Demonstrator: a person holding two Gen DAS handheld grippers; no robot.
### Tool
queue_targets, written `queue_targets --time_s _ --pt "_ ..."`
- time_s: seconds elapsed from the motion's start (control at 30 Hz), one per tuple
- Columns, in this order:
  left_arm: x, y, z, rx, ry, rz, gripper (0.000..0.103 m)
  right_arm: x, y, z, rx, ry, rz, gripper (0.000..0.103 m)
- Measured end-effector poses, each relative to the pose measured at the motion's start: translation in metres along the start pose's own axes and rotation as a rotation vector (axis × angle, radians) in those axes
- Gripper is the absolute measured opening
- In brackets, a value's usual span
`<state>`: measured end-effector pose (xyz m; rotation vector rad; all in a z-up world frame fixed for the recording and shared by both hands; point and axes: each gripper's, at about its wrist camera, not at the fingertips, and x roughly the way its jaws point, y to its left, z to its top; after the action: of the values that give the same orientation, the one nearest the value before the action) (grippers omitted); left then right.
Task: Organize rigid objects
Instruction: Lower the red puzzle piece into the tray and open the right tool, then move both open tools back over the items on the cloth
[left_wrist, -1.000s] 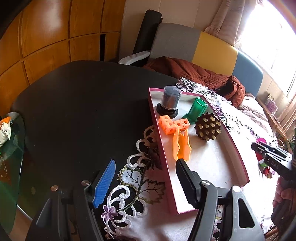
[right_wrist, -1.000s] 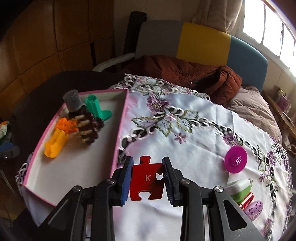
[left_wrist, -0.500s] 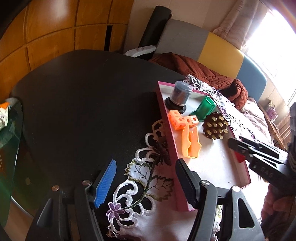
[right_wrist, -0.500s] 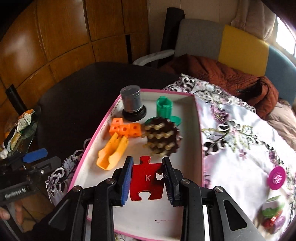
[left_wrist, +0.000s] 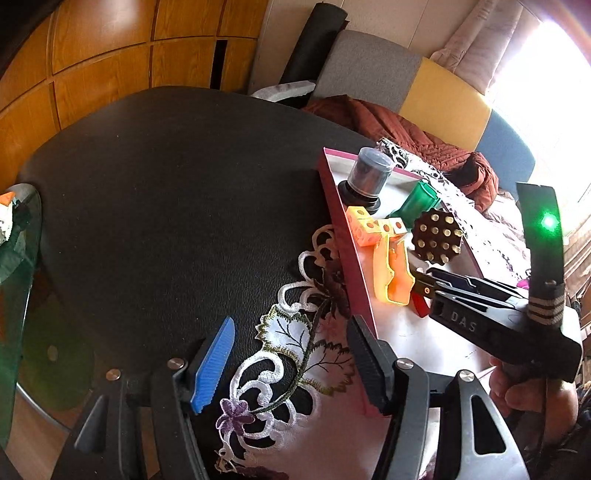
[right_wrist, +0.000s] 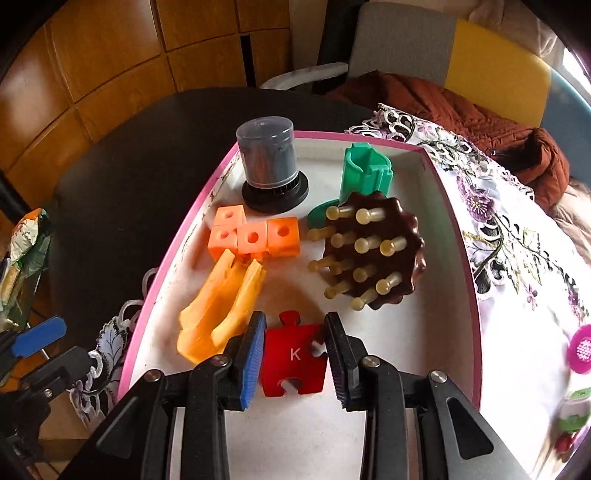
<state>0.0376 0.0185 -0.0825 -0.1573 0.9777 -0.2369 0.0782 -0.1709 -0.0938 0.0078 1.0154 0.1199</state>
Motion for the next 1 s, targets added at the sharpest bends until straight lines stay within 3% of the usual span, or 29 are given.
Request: queue_targets --time_s 0.07,0.27,0.6,0.77,1.0 --pt "0.000 0.000 0.000 0.002 -0.005 0.003 0.063 -0.004 -0.002 0.000 0.013 -0.013 0.005 0.047" --pt "-0.001 -0.004 -0.002 0.018 -0.009 0.017 0.063 -0.022 0.000 -0.002 0.003 -0.076 0.010 0.054" --pt "-0.003 -0.012 -0.003 0.039 0.001 0.017 0.063 -0.050 0.003 -0.006 -0.058 -0.163 -0.012 0.059" --pt "-0.005 -0.014 -0.004 0.044 0.001 0.012 0.057 -0.065 0.001 -0.011 -0.074 -0.199 -0.033 0.060" --pt "-0.006 -0.018 -0.005 0.063 0.003 0.026 0.057 -0.096 -0.029 -0.016 -0.033 -0.270 -0.077 0.068"
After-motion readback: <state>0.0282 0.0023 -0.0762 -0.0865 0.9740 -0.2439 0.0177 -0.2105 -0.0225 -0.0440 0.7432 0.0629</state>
